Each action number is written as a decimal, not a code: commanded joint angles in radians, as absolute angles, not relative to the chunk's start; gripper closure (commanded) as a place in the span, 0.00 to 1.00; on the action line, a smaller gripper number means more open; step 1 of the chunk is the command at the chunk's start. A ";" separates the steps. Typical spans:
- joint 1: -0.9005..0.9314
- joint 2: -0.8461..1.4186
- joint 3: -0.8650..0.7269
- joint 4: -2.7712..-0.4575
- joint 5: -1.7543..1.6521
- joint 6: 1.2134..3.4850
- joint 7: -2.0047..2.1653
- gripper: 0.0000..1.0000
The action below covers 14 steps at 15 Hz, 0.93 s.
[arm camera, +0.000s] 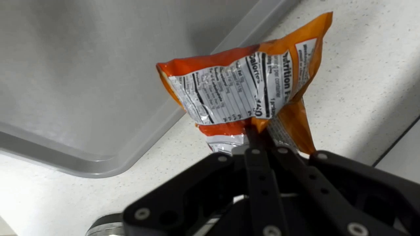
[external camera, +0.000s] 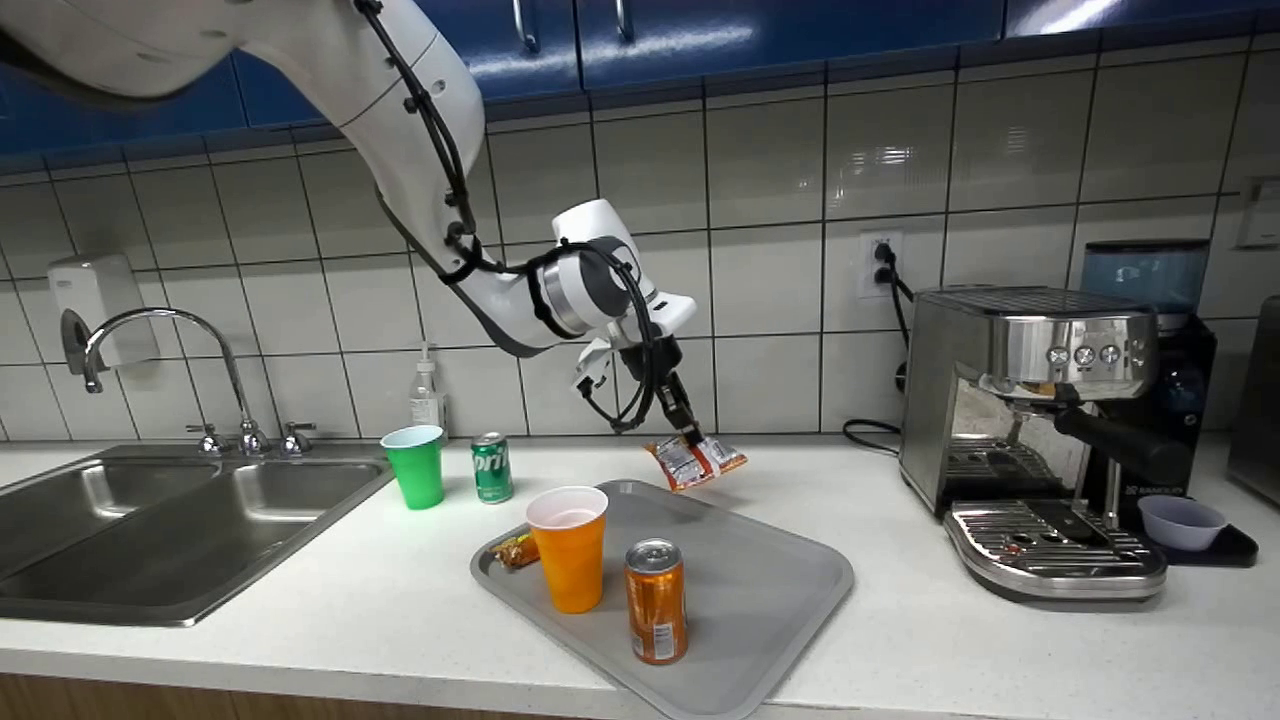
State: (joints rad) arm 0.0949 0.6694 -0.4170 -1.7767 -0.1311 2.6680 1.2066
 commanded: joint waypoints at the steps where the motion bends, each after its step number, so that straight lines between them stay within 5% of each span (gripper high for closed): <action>1: 0.129 0.599 -0.444 -1.875 -0.180 2.690 1.224 1.00; 14: 0.178 0.577 -0.497 -1.982 -0.252 2.693 1.251 1.00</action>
State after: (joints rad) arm 0.1588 0.6161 -0.4787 -1.9333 -0.2171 2.6874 1.2140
